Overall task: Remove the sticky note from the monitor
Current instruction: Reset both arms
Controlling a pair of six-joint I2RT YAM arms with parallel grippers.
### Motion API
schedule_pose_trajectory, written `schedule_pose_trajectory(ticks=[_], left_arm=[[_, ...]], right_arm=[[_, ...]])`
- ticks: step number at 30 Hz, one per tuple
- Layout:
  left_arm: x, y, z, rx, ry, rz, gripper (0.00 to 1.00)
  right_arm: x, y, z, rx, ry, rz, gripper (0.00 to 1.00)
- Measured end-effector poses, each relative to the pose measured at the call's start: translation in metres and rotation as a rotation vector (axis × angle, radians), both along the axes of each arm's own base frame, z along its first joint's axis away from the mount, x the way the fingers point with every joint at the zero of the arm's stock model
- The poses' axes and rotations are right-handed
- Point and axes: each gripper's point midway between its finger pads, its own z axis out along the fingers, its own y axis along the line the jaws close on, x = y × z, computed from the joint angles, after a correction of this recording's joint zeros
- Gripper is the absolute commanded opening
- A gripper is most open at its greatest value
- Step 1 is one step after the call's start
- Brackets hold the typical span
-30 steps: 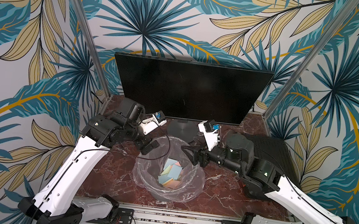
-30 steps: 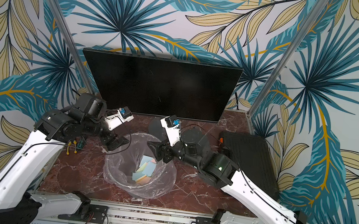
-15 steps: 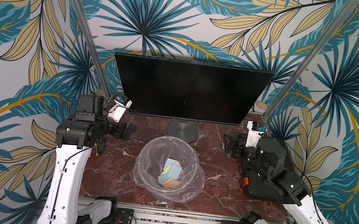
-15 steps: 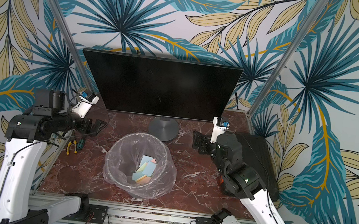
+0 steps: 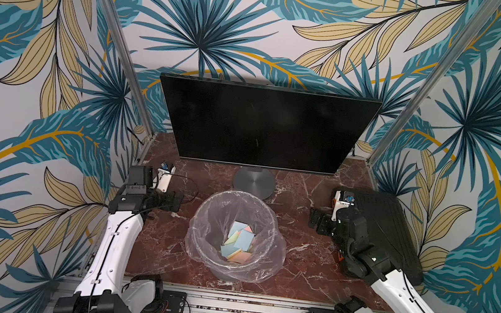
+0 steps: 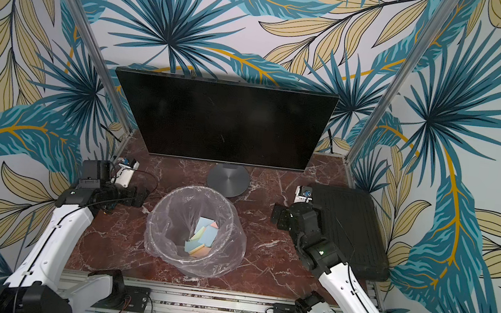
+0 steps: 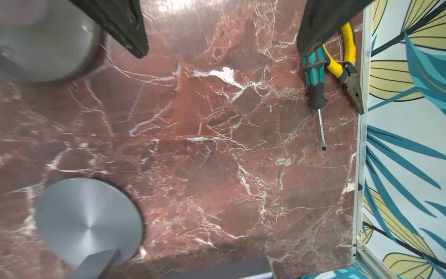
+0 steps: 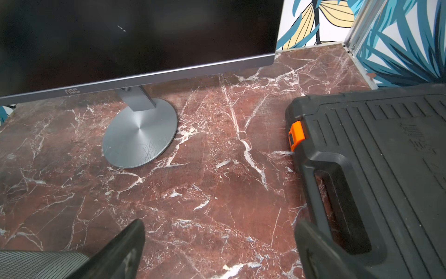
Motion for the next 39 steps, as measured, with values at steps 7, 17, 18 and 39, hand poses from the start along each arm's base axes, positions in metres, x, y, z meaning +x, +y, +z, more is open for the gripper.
schedule_pose_trajectory(ticks=[7,17,18,39], left_arm=[[0.02,0.005,-0.021,0.0,-0.123,0.025,1.0],[0.051,-0.001,-0.032,-0.106,-0.32,0.034,1.0],[0.052,-0.003,-0.032,-0.122,-0.347,0.031,1.0],[0.079,-0.039,-0.049,-0.165,-0.577,-0.034,1.0]], right_arm=[[0.0,0.002,0.02,0.02,-0.078,0.025,0.99],[-0.002,0.002,0.025,-0.003,-0.107,0.047,1.0],[-0.002,0.001,0.023,-0.007,-0.106,0.044,0.99],[-0.003,-0.014,0.007,-0.094,-0.179,0.0,0.99]])
